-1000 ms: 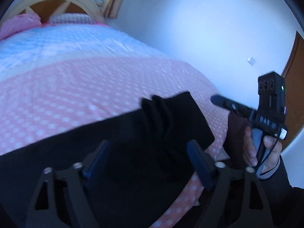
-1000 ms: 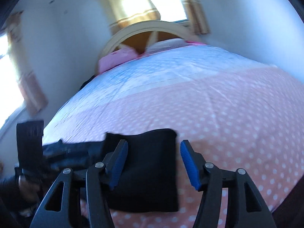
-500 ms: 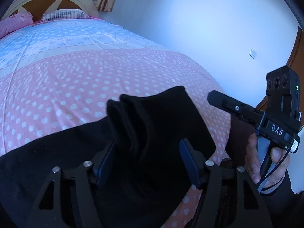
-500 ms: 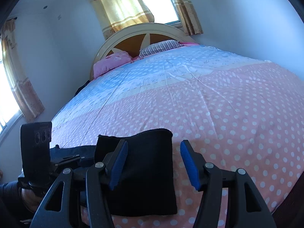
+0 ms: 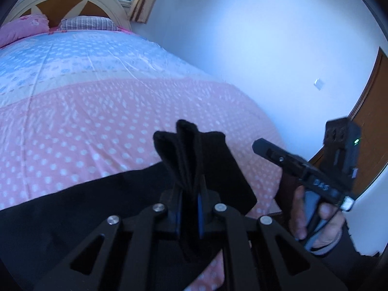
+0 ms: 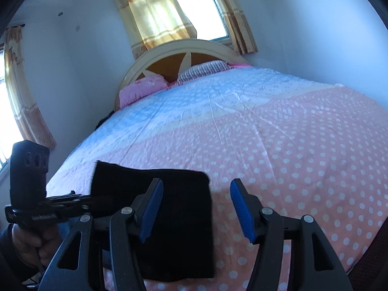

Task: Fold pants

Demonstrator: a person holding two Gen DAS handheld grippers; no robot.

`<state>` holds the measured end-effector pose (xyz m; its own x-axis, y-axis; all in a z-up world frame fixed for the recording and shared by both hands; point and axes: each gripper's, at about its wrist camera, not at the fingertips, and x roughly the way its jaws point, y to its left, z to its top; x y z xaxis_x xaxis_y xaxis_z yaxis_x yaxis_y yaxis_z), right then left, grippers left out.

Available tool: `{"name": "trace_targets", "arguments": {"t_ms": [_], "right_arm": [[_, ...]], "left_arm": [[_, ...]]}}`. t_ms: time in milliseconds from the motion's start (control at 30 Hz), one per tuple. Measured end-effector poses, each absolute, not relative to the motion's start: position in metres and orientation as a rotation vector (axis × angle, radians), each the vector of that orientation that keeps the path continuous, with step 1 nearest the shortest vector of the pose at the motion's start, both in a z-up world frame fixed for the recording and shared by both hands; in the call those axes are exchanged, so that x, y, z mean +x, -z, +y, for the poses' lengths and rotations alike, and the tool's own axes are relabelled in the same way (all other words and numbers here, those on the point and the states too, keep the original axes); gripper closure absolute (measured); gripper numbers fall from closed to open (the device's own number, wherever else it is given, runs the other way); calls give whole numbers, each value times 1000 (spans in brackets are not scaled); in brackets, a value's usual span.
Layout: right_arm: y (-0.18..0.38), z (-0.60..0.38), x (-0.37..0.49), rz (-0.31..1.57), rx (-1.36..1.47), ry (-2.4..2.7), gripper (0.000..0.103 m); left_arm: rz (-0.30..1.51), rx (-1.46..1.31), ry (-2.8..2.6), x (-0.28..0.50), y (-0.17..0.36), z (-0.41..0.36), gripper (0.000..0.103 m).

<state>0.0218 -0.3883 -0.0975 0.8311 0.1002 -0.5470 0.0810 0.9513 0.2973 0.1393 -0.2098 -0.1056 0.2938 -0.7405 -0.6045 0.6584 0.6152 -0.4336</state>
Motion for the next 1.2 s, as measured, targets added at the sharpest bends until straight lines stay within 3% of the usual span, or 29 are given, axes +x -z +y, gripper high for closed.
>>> {"name": "trace_targets", "arguments": {"t_ms": [367, 833, 1000, 1200], "right_arm": [[88, -354, 16, 536, 248, -100, 43], [92, -290, 12, 548, 108, -309, 43], [105, -258, 13, 609, 19, -412, 43], [149, -245, 34, 841, -47, -383, 43]], "left_arm": [[911, -339, 848, 149, 88, -106, 93], [969, -471, 668, 161, 133, -32, 93], [989, -488, 631, 167, 149, -17, 93], [1032, -457, 599, 175, 172, -16, 92]]}}
